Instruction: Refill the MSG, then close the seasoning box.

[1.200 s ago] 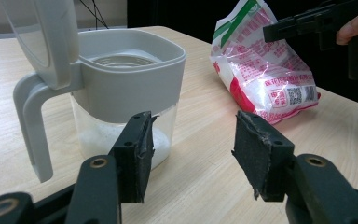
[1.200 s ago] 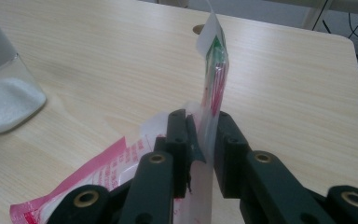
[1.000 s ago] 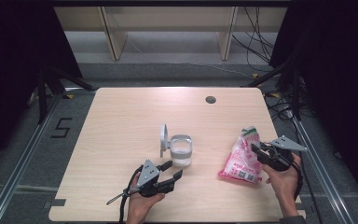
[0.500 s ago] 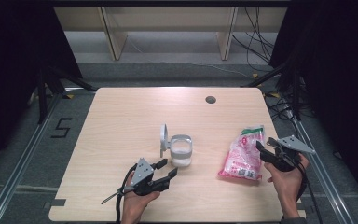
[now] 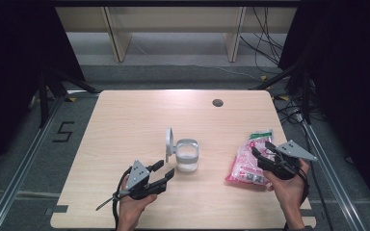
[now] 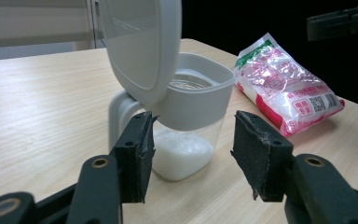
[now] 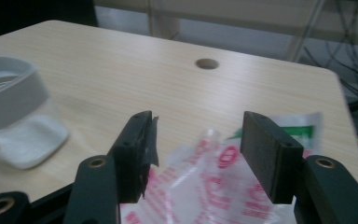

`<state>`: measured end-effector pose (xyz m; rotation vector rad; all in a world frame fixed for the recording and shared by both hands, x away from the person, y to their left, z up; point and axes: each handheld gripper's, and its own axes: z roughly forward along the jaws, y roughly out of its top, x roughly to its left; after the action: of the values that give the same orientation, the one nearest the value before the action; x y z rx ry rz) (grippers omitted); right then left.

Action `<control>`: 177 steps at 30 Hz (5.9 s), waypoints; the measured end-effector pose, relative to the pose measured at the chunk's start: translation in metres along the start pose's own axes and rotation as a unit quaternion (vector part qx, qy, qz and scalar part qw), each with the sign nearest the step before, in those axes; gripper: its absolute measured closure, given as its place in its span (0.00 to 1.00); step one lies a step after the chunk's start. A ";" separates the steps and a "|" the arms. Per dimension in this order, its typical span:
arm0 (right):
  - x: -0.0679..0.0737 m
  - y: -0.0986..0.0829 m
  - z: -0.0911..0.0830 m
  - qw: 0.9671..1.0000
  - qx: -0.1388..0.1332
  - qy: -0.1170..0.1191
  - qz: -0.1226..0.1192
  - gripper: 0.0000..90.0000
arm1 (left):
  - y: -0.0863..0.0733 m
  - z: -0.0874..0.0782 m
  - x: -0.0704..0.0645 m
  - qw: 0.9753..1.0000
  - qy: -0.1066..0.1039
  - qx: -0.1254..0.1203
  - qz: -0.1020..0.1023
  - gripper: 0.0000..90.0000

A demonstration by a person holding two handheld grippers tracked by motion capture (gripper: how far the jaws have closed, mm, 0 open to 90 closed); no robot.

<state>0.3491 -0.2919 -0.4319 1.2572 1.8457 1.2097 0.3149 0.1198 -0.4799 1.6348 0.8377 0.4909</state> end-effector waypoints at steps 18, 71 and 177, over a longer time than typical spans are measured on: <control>0.043 -0.012 0.013 0.993 0.033 0.100 -0.049 0.48 | 0.012 -0.010 0.015 0.998 0.043 0.009 0.034 0.82; 0.064 -0.027 0.014 0.987 0.055 0.133 -0.068 0.48 | 0.045 0.027 0.016 0.998 0.036 -0.001 0.056 0.99; 0.078 -0.062 -0.012 0.969 0.099 0.203 -0.097 0.36 | -0.029 -0.003 -0.047 0.997 -0.040 0.053 0.035 0.33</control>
<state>0.2855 -0.2325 -0.4820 0.9451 2.3759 1.2658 0.2741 0.0889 -0.5012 1.7747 0.7610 0.4325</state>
